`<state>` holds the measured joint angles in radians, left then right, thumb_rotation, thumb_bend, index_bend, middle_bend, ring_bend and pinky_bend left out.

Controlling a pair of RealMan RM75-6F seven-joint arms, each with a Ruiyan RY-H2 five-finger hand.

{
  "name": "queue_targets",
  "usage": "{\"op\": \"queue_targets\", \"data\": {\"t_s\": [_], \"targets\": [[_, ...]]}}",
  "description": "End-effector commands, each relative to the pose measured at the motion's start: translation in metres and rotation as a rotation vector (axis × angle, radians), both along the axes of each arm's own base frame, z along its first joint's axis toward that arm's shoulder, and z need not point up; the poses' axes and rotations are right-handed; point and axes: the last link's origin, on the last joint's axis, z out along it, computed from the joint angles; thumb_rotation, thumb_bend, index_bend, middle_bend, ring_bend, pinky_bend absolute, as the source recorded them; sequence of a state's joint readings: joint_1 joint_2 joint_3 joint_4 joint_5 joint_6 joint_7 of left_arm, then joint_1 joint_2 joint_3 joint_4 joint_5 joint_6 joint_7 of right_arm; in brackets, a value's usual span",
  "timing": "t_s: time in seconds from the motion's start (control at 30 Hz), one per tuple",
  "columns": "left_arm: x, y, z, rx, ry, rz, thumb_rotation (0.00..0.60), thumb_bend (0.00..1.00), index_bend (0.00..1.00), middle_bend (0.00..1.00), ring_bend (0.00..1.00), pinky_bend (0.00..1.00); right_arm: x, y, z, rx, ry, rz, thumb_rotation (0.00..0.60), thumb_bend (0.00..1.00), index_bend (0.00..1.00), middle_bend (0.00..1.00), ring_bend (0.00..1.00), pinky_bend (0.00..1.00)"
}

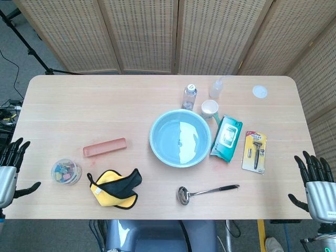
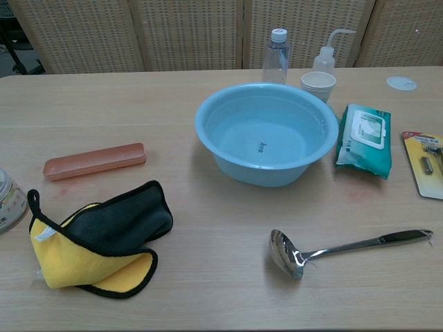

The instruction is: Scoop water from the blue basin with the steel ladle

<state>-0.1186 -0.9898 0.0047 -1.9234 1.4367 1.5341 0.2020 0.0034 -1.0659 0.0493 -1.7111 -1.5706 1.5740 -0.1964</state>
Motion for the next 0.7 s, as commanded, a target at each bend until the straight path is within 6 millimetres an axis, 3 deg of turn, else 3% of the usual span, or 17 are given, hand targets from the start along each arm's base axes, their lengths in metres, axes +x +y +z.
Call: {"op": "queue_targets", "data": {"t_s": [0.03,0.27,0.37,0.6,0.7], "targets": [[0.000,0.000,0.000,-0.001,-0.002,0.004,0.600,0.00,0.00,0.00,0.00,0.00,0.000,0.000,-0.001,0.005,0.000,0.000,0.600,0.00,0.00,0.00,0.00,0.00],[0.000,0.000,0.002,-0.002,-0.006,0.004,0.600,0.00,0.00,0.00,0.00,0.00,0.003,0.000,-0.011,0.065,-0.040,0.040,0.600,0.00,0.00,0.00,0.00,0.00],[0.004,0.000,0.004,0.001,-0.010,-0.008,0.600,0.00,0.00,0.00,0.00,0.00,0.003,-0.002,-0.018,0.114,-0.069,0.067,0.600,0.00,0.05,0.02,0.00,0.00],[0.007,-0.002,0.016,0.027,-0.033,-0.007,0.600,0.00,0.00,0.00,0.00,0.00,0.005,-0.016,-0.046,0.218,-0.062,0.138,0.600,0.00,0.15,0.16,0.03,0.01],[0.006,-0.003,0.018,0.023,-0.041,-0.003,0.600,0.00,0.00,0.00,0.00,0.00,0.011,-0.025,-0.062,0.286,-0.026,0.177,0.600,0.00,0.17,0.20,0.06,0.06]]}}
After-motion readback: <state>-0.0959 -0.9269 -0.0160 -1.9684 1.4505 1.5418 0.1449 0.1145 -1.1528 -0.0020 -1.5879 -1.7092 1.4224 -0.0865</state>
